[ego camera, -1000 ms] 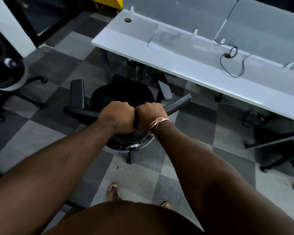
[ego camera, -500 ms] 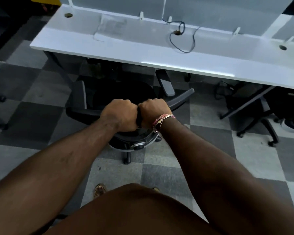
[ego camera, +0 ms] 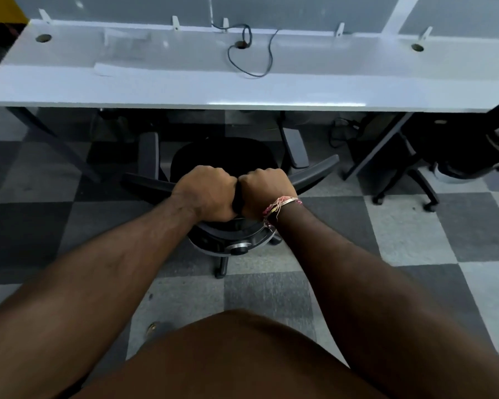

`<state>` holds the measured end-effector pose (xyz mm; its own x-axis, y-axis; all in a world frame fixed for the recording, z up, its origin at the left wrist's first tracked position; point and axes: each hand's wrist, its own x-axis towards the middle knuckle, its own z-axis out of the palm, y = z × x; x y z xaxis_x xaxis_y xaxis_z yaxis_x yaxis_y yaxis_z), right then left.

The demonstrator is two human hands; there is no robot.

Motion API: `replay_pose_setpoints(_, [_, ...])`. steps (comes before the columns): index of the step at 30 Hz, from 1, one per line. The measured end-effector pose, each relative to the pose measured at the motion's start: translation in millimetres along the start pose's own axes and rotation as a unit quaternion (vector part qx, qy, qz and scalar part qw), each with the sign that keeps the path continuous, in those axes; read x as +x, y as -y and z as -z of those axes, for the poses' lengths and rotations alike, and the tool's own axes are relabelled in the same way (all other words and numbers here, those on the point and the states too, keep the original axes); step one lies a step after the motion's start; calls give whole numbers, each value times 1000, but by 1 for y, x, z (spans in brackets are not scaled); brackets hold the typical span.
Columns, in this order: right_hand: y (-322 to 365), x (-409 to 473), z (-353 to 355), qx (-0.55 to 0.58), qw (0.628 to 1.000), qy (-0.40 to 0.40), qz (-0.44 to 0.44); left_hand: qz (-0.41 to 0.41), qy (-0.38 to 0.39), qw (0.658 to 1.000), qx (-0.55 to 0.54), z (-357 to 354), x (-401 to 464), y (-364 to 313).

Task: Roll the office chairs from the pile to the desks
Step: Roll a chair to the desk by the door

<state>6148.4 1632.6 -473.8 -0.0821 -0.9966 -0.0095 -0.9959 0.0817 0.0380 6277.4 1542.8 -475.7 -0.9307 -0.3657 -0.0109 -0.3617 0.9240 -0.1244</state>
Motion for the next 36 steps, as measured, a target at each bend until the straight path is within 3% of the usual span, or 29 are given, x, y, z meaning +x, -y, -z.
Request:
replay_pose_setpoints(6, [-41, -17, -4, -1, 999, -18, -41, -46, -1, 999, 3, 3, 40, -23])
replay_pose_setpoints(18, [-70, 28, -14, 1, 990, -47, -131, -165, -12, 986, 7, -2, 123, 25])
replay_pose_setpoints(36, [-187, 81, -23, -40, 982, -94, -159, -189, 9, 982, 10, 5, 257, 20])
